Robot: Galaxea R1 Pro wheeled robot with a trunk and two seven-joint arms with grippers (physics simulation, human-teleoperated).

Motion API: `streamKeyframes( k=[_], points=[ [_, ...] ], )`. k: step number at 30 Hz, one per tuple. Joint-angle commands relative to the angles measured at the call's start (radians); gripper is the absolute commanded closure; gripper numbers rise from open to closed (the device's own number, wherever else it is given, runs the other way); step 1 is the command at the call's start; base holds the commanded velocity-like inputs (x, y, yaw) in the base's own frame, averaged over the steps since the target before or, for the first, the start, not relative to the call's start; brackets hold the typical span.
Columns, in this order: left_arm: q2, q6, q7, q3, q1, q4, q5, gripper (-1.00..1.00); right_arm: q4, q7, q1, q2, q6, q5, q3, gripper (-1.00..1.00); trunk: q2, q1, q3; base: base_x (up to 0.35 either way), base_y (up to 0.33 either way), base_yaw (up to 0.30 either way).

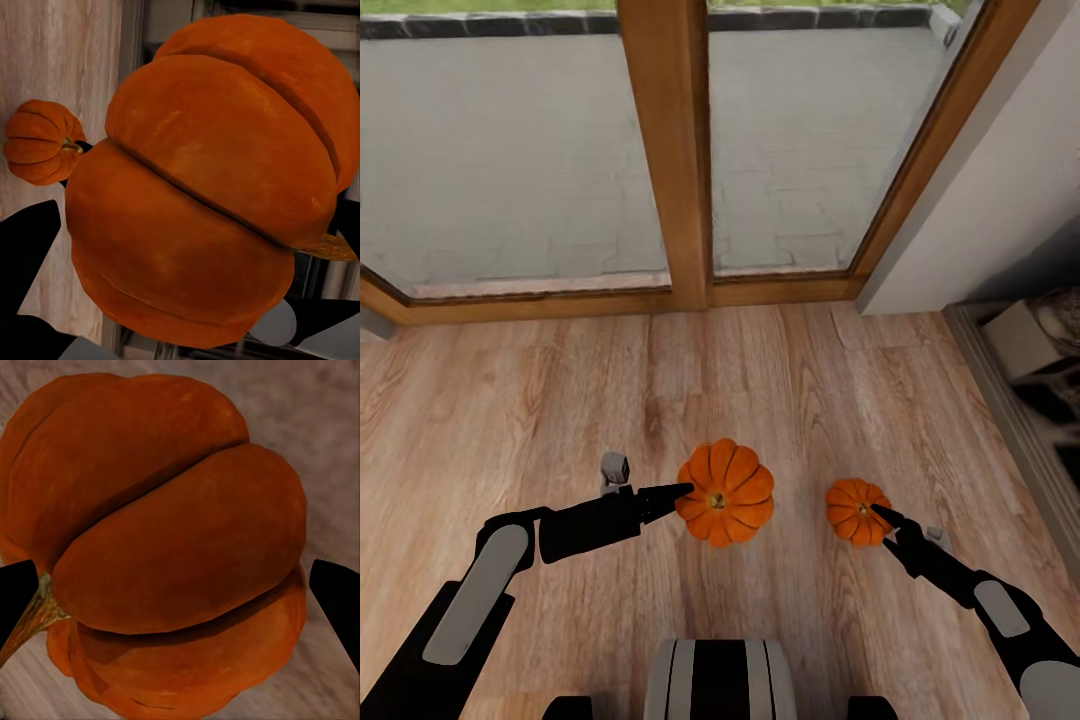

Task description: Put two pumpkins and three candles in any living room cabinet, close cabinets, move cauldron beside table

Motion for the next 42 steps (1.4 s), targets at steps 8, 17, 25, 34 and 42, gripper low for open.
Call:
streamKeyframes(
  k=[8, 17, 25, 34, 42],
  points=[
    [0.001, 0.001, -0.005, 0.003, 0.000, 0.004, -0.015, 1.00, -0.019, 0.097, 0.000, -0.002, 0.005, -0.001, -0.003, 1.00, 0.002, -0.004, 0.031, 0.000, 0.000, 0.000],
    [0.018, 0.001, -0.004, 0.004, 0.000, 0.006, -0.017, 1.00, -0.169, 0.185, 0.009, 0.000, 0.035, -0.012, -0.008, 1.00, 0.004, -0.008, 0.065, 0.000, 0.000, 0.000],
    [0.020, 0.001, -0.004, 0.004, -0.001, 0.006, -0.017, 1.00, -0.201, 0.188, 0.010, 0.002, 0.055, -0.013, -0.013, 1.00, 0.006, -0.011, 0.096, 0.000, 0.000, 0.000],
    [0.020, 0.001, -0.002, 0.004, -0.003, 0.008, -0.017, 1.00, -0.202, 0.188, 0.010, 0.004, 0.055, -0.012, -0.013, 1.00, 0.008, -0.015, 0.131, 0.000, 0.000, 0.000],
    [0.020, 0.001, -0.002, 0.004, -0.003, 0.008, -0.017, 1.00, -0.202, 0.188, 0.010, 0.003, 0.052, -0.012, -0.015, 1.00, 0.010, -0.019, 0.162, 0.000, 0.000, 0.000]
  ],
)
